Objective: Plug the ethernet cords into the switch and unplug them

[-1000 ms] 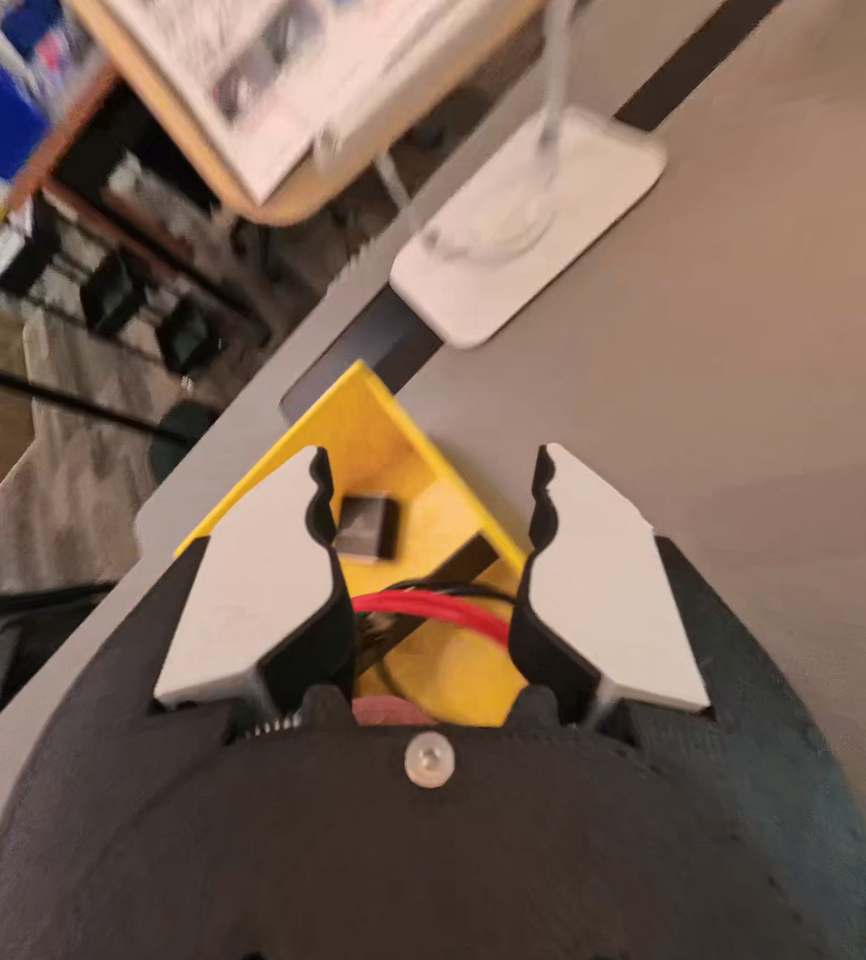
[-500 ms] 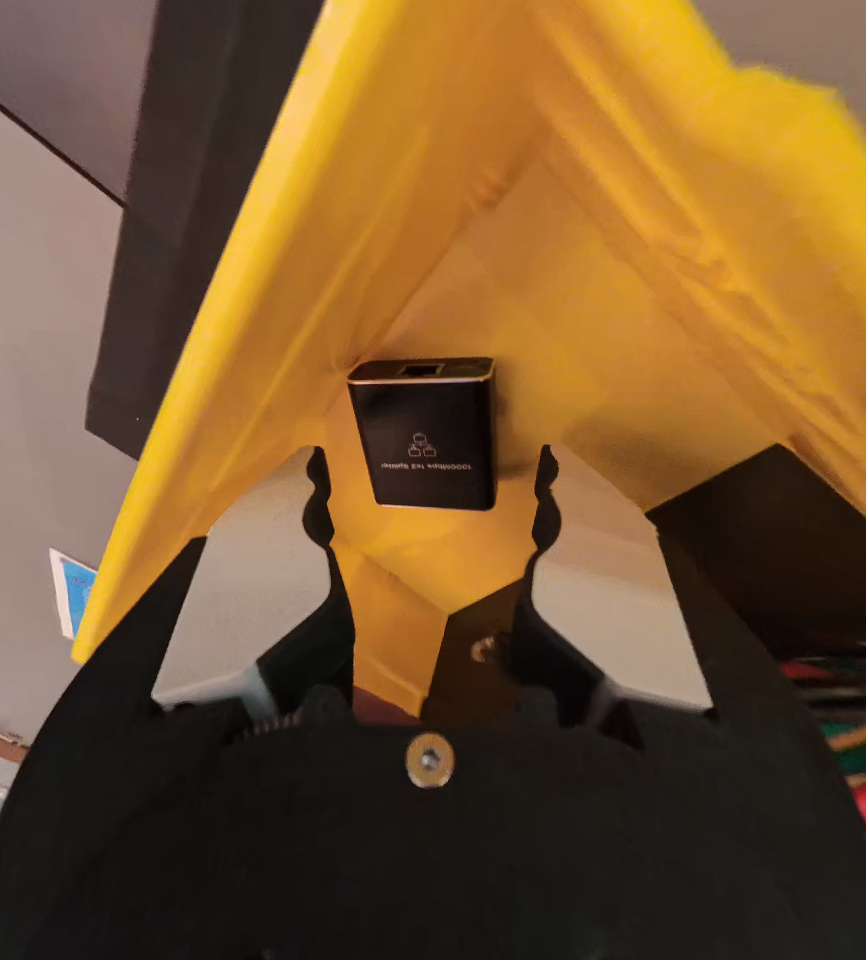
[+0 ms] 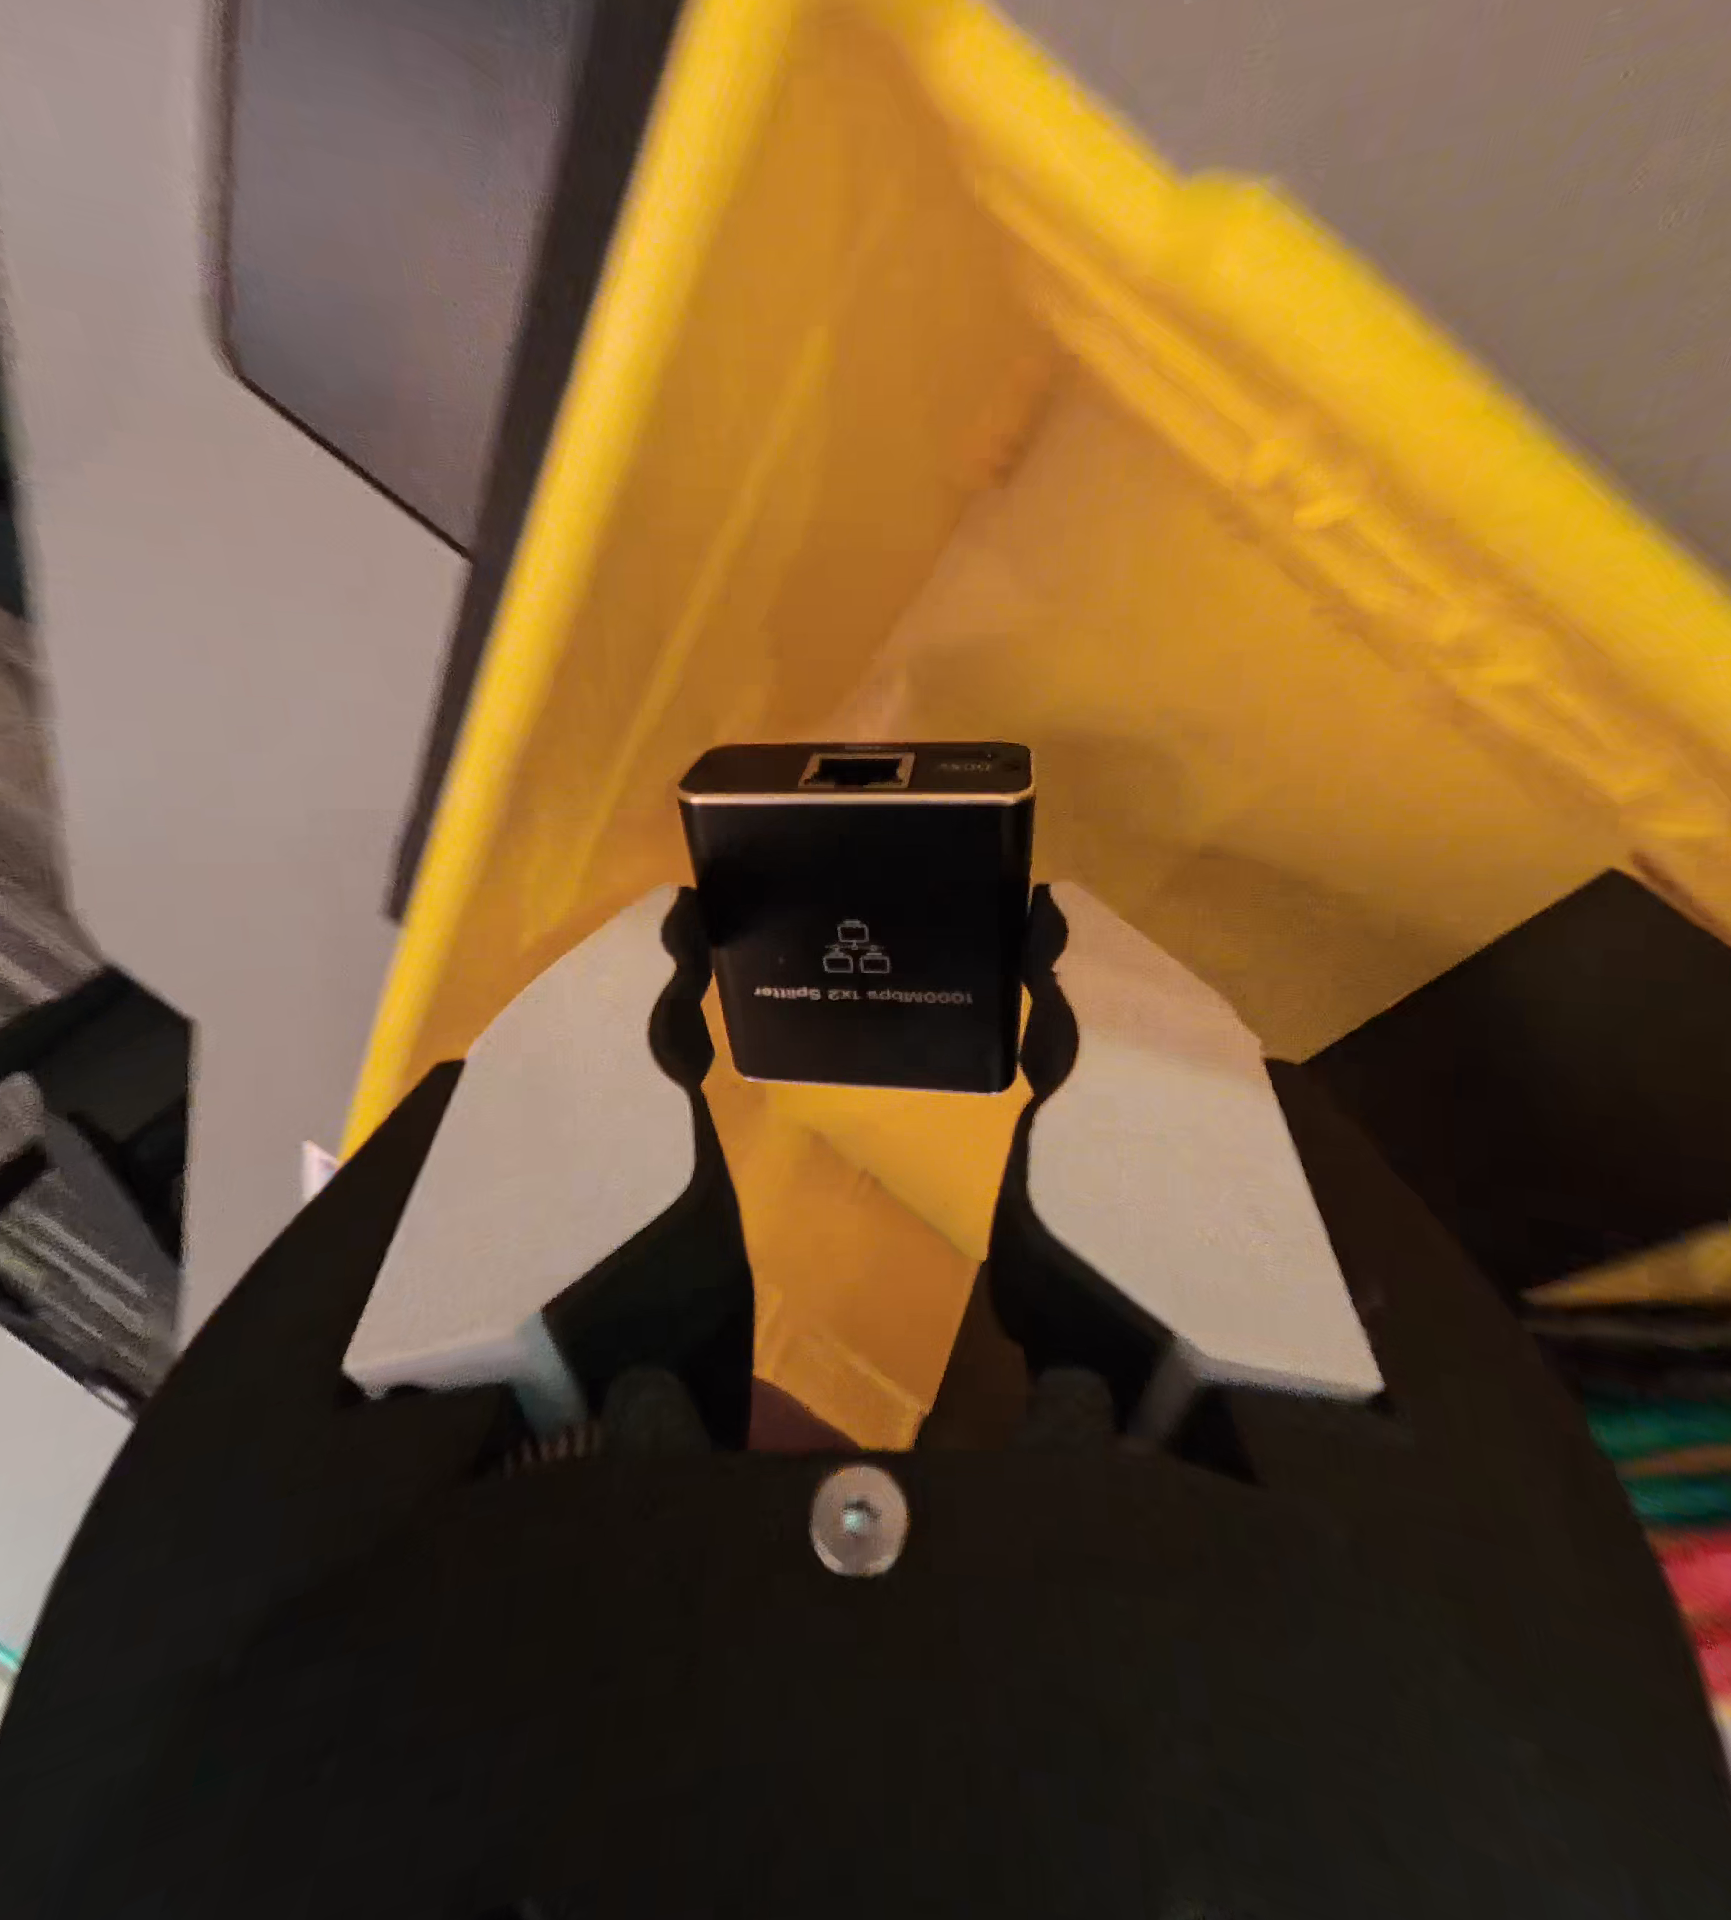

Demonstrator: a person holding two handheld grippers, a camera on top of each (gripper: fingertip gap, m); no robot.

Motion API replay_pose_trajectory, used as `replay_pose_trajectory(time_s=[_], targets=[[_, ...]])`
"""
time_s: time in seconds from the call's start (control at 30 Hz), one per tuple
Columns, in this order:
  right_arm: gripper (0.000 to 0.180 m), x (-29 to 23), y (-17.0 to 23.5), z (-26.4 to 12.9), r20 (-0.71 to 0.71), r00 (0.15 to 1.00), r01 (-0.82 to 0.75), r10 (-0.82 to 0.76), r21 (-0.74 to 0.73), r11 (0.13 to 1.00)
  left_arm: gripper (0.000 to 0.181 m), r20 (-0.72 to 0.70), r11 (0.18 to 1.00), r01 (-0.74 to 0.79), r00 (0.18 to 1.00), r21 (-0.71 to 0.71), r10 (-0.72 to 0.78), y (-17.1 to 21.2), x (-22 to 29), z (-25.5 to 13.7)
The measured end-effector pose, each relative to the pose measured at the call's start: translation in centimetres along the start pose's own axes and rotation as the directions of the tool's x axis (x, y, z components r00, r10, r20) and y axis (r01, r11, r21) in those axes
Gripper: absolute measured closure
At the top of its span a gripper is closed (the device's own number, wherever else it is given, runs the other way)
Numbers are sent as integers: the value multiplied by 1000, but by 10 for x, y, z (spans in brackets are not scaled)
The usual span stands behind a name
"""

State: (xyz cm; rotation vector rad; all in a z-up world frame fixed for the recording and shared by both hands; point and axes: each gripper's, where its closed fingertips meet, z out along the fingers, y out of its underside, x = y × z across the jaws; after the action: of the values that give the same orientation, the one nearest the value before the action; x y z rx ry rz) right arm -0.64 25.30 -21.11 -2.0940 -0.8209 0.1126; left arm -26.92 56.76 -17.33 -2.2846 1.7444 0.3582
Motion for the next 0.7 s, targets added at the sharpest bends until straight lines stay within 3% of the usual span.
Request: replay_pose_trajectory(time_s=[0.03, 0.17, 0.23, 0.37, 0.57, 0.7], targets=[[63, 0, 0, 0, -2, 1000, 2, -2, 1, 1000, 123, 41, 999, -9, 999, 43, 7, -6, -4, -14], [63, 0, 0, 0, -6, 1000, 2, -2, 1, 1000, 123, 185, 960, -94, 982, 265, 45, -40, -2, -87], [63, 1, -1, -1, -9, 1000, -3, 3, 4, 1000, 123, 187, 925, -135, 980, 356, 71, -58, 20, -120], [69, 17, -11, -10, -54, 997, -50, 54, 74, 996, 123, 191, 885, -240, 966, 399, 176, -90, 84, -152], [77, 55, -16, -31, -112, 971, -190, 212, 178, 965, 123, 84, 834, -396, 914, 384, 396, -137, 224, -120], [79, 66, -12, -37, -128, 961, -219, 245, 187, 958, 123, 12, 798, -492, 854, 349, 521, -148, 299, -90]])
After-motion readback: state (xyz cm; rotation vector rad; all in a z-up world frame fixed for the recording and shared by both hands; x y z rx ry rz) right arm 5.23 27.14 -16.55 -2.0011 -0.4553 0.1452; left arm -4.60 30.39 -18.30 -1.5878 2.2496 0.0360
